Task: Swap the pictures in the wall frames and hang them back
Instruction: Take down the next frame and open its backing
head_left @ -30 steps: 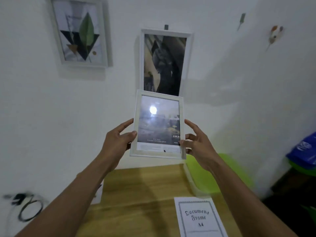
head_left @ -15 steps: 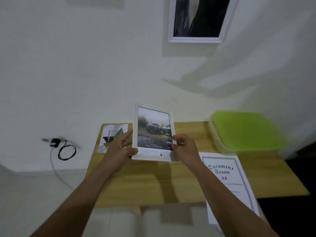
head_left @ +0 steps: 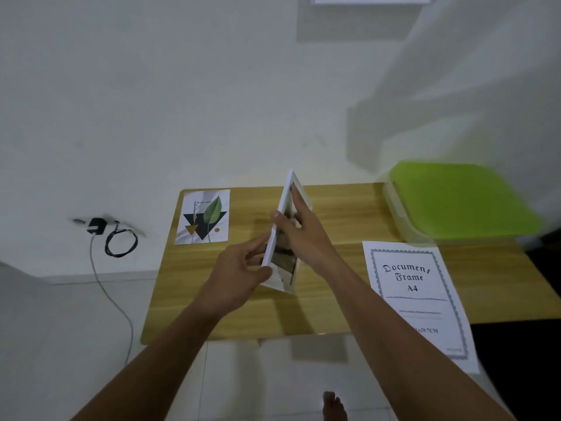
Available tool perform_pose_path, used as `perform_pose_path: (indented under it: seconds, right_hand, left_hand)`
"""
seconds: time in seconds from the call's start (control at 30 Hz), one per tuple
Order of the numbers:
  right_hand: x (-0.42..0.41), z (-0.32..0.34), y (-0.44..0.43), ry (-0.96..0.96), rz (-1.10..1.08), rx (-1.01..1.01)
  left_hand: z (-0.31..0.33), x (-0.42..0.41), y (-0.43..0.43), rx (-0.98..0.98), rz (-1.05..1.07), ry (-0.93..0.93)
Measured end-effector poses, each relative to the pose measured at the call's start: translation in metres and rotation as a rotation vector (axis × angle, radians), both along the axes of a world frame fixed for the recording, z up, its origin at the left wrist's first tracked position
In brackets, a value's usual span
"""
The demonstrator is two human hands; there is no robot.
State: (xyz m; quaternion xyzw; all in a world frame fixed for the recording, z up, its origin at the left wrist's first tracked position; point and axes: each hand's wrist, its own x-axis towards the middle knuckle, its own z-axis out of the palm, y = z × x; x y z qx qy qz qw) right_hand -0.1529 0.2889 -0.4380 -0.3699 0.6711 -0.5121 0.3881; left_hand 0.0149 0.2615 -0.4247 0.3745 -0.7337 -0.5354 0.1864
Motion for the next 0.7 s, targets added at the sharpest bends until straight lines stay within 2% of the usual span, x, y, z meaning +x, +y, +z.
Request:
perform_pose_path:
  seconds: [0.1,0.33,0.47,0.5,0.57,0.63,0.7]
  right_hand:
    - [-0.010,0.002,-0.001,-0.054,-0.037,-0.042]
    - [-0.032,-0.016,0.003,-0.004,-0.168,-0.050]
    - [-0.052,-0.031,0.013,-0.129,-0.238,0.003]
    - [-0.055,-0.035,0.016,-0.157,-0.240,0.014]
    - [-0.061,-0.046,0.019,-0.204,-0.233,0.041]
    - [-0.065,-0.059,0.023,-0.250,-0.234,0.078]
    - [-0.068,-0.073,0.025,-0.299,-0.227,0.123]
  left_hand:
    - [-0.005,-0.010,0.003,-0.035,0.006,0.007]
    - [-0.031,-0.038,0.012,-0.126,0.059,-0.036]
    - [-0.046,-0.041,-0.008,-0.246,0.232,-0.104]
    - [-0.052,-0.040,-0.018,-0.221,0.268,-0.183]
    - [-0.064,-0.036,-0.038,-0.025,0.271,-0.327]
    - [-0.073,-0.034,-0.048,0.224,0.236,-0.287]
    - [-0.081,-0.032,-0.053,0.289,0.201,-0.236]
